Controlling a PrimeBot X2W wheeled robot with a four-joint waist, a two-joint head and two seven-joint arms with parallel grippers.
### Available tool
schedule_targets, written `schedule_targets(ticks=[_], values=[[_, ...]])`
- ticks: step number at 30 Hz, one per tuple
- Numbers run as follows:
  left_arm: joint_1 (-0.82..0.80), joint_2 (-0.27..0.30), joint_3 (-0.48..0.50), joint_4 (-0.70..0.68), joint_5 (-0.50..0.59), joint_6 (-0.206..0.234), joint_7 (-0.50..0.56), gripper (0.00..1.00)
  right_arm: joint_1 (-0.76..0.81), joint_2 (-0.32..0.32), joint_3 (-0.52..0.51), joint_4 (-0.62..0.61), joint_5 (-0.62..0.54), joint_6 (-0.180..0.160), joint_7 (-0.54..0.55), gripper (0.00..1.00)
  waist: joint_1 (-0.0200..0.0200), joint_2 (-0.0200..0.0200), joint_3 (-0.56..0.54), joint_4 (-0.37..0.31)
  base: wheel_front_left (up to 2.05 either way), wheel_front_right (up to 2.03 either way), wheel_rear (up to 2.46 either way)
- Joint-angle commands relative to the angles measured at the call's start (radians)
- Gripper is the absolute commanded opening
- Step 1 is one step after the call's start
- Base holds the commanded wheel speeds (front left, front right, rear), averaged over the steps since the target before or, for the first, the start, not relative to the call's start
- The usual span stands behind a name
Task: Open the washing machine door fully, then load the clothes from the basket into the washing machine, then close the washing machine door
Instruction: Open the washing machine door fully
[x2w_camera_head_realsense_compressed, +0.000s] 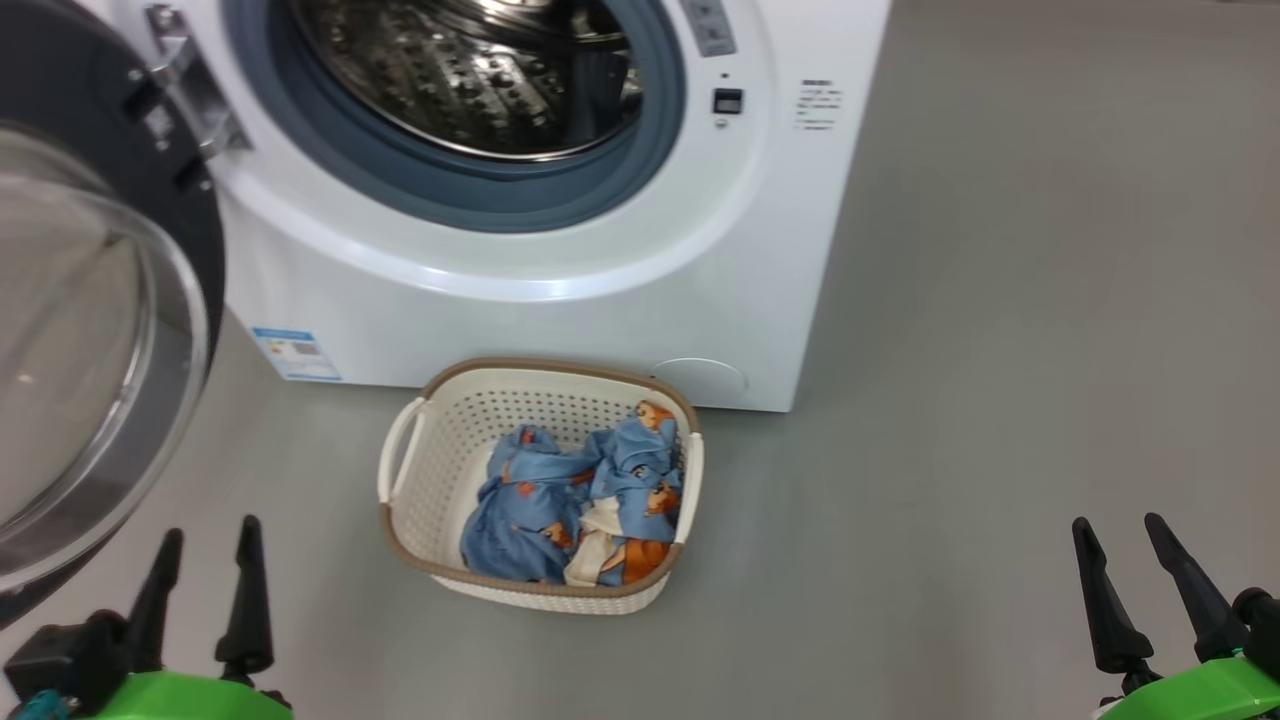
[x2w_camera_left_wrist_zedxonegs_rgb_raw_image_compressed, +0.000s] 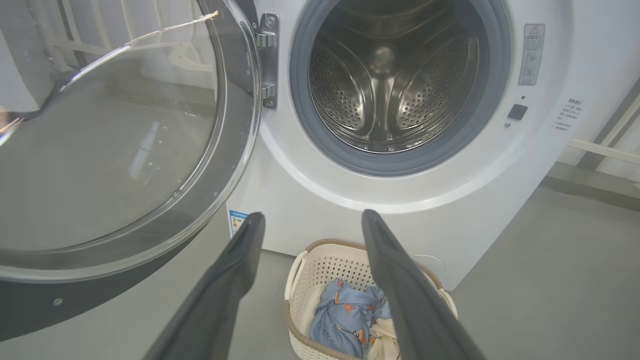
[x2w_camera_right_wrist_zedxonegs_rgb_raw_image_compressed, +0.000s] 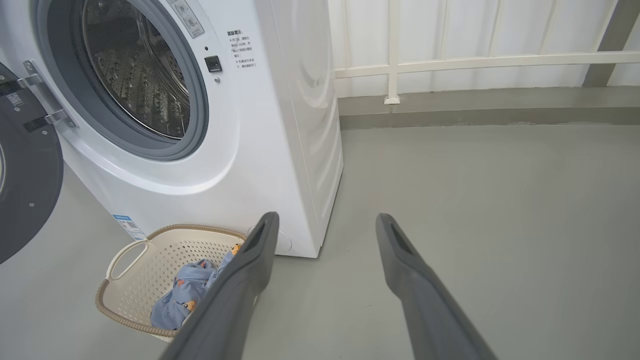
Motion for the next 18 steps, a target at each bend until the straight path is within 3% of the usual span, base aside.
schedule_targets(ticks=[1, 10, 18], values=[[-0.013, 0.039, 0.016, -0.03, -0.014, -0.001, -0.006, 1.0, 0.003, -0.012, 0.016, -0.027, 0.011, 0.003, -0.012, 1.0, 0.0, 0.0, 0.0, -0.033, 0.0, 0.0, 0.0], [-0.014, 0.067, -0.084, -0.057, -0.048, -0.001, -0.006, 1.0, 0.006, -0.006, 0.004, -0.033, 0.013, 0.003, -0.012, 1.0, 0.0, 0.0, 0.001, -0.095, 0.0, 0.0, 0.0], [-0.015, 0.072, -0.095, -0.051, -0.067, -0.001, -0.006, 1.0, 0.013, -0.004, -0.003, -0.036, 0.014, 0.003, -0.012, 1.0, 0.0, 0.0, -0.005, -0.121, 0.0, 0.0, 0.0]])
